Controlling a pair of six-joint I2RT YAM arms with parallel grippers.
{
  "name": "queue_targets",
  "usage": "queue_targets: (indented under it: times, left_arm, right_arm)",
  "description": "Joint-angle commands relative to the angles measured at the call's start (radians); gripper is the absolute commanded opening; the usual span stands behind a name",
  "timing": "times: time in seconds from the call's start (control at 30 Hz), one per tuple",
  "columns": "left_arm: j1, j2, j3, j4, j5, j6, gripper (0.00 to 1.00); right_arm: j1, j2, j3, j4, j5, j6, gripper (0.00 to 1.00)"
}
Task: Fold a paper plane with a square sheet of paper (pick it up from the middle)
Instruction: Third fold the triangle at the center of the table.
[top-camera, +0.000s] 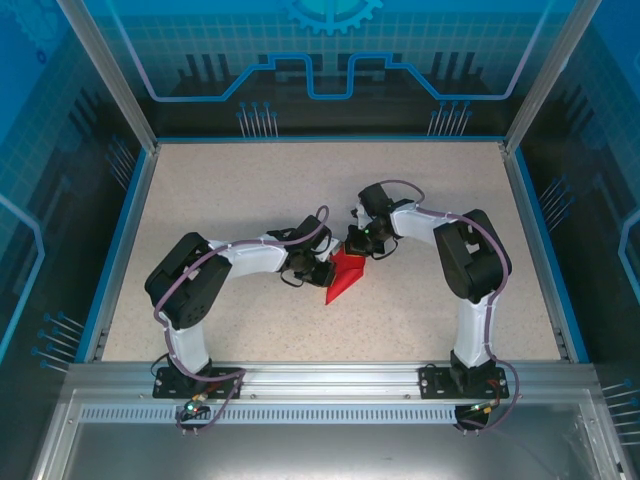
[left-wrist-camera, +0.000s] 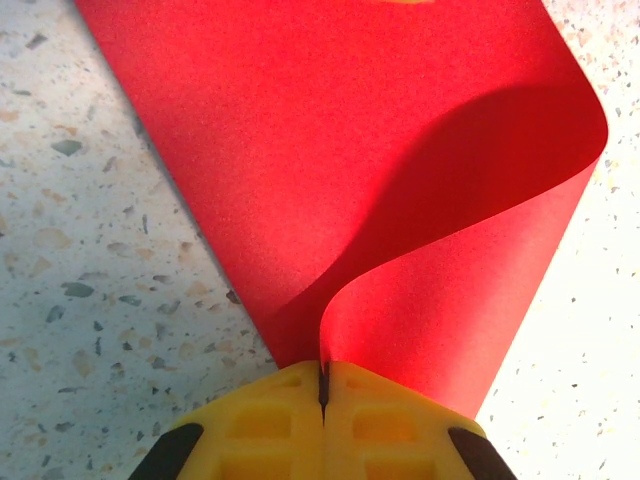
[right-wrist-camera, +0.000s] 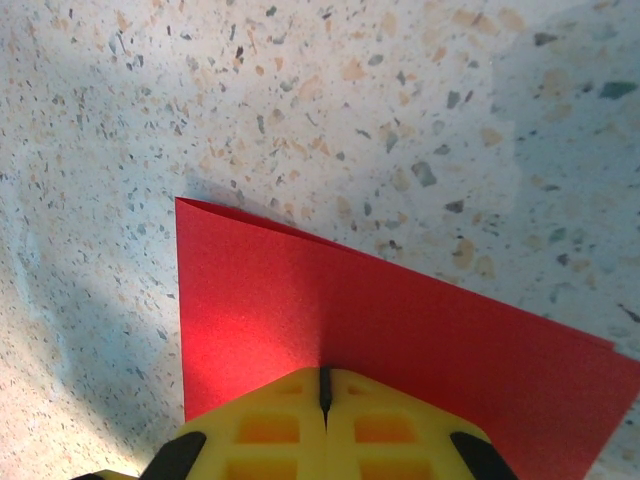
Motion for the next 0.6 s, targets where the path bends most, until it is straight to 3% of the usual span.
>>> queue_targets:
  times: [0.0,0.57]
  left_arm:
    - [0.0,0.024,0.018,-0.036,-0.018,0.022,0.02]
    - [0.0,-0.031,0.0,-0.017,-0.012,0.022,0.03]
  right_arm:
    - [0.007,0.049,0.003,-0.065,0.008,-0.013,0.0]
    - [0.006,0.051,-0.013,-0.046,0.0,-0.007,0.0]
